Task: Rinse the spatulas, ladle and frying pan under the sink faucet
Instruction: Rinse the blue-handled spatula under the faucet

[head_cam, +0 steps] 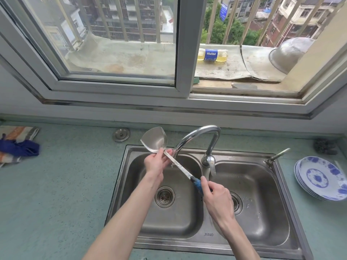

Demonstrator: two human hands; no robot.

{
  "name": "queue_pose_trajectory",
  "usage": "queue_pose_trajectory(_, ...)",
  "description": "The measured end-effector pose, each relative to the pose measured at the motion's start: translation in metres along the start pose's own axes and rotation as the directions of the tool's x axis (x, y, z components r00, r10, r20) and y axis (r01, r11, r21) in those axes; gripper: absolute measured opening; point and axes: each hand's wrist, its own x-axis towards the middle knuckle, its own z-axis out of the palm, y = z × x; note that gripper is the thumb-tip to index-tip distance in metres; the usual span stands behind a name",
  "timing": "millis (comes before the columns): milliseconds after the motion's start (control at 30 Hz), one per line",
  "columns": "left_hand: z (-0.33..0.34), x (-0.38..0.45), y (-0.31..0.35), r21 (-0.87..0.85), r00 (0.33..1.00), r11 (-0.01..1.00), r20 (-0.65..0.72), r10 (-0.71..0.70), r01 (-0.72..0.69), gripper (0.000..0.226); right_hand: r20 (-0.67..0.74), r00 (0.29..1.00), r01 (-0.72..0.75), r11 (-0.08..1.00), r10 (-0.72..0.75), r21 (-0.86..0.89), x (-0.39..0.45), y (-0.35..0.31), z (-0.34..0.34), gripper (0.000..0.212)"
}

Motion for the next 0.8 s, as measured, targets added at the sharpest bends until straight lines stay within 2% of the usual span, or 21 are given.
queue_pose_trajectory(133, 0.0, -0.005, -0.005, 0.063, 0.999, 0.998, 0.051, -0.012, 0.009, 0.009, -0.024, 1.0, 0.004, 1.0, -0.004, 0.0, 0.0, -0.005, 0.003, 0.061)
queue_pose_trajectory(233, -0.001, -0.011, -0.021, 0.161, 0.989, 0.986, 0.136, -0.054, 0.032, 0.021, -0.022, 1.0, 0.011, 1.0, -0.011, 0.004, 0.0, -0.01, 0.003, 0.061)
queue_pose_trajectory(300, 0.001, -0.011, -0.024, 0.199, 0.991, 0.979, 0.124, -0.06, 0.034, 0.019, -0.013, 1.0, 0.013, 1.0, -0.013, -0.01, 0.001, -0.009, 0.001, 0.061)
queue_pose_trajectory(467, -0.004, 0.016, -0.006, 0.02, 0.993, 1.0, -0.12, 0.005, -0.003, 0.02, 0.006, 1.0, 0.017, 0.998, -0.017, -0.066, 0.0, 0.004, -0.003, 0.061)
queue_pose_trajectory(567, -0.009, 0.015, -0.014, 0.038, 0.997, 0.999, -0.073, 0.015, -0.013, 0.02, 0.0, 1.0, 0.007, 0.997, -0.007, -0.078, -0.002, 0.004, -0.001, 0.061)
queue_pose_trajectory(700, -0.015, 0.01, -0.02, -0.01, 0.998, 0.998, 0.034, -0.061, 0.062, 0.009, -0.013, 1.0, -0.023, 0.996, 0.022, -0.091, 0.0, 0.01, -0.011, 0.06)
queue_pose_trajectory(800, -0.013, 0.008, -0.019, -0.05, 0.996, 0.995, 0.017, -0.082, 0.083, 0.01, -0.018, 1.0, -0.009, 0.997, 0.007, -0.08, -0.002, 0.008, -0.013, 0.059)
